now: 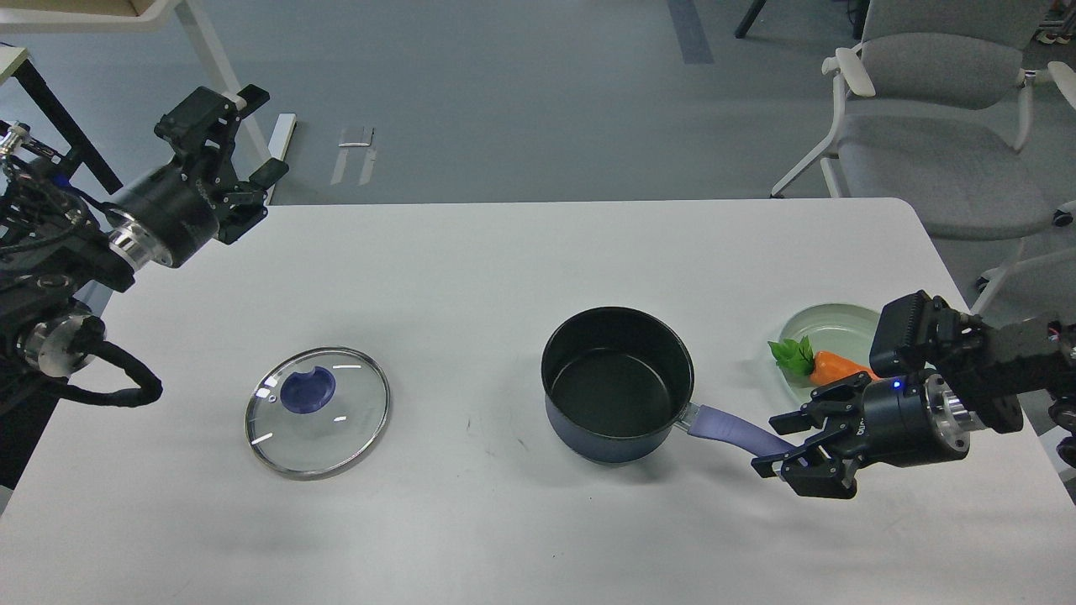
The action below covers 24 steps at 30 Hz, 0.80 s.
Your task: Open pot lid
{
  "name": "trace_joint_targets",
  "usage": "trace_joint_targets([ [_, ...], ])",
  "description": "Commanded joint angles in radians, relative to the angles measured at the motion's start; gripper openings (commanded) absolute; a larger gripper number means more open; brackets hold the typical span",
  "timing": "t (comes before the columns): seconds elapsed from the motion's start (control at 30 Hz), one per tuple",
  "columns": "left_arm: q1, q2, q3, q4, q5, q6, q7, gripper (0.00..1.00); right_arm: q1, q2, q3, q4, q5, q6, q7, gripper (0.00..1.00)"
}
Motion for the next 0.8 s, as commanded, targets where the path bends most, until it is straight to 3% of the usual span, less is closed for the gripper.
trace_joint_targets([
  [0.0,0.016,-0.010,-0.021,0.001,-0.094,-0.054,0.097,0.99,0.044,-0.044,0.006,0.026,0.051,-0.001,0.000,0.97],
  [0.17,0.032,-0.026,-0.037,0.007,-0.116,-0.090,0.116,0.99,0.110,-0.082,0.014,0.049,0.301,-0.004,0.000,0.98],
  [0.4,0.130,-0.101,-0.180,0.007,-0.122,-0.097,0.117,0.99,0.104,-0.081,0.080,-0.017,0.927,-0.013,0.000,0.98],
  [0.6,0.179,-0.130,-0.214,0.006,-0.120,-0.097,0.119,0.99,0.075,-0.065,0.084,-0.083,1.462,-0.097,0.000,0.98],
  [0.77,0.219,-0.150,-0.249,0.006,-0.107,-0.083,0.114,0.99,-0.001,-0.016,0.086,-0.182,1.815,-0.100,0.000,0.99],
])
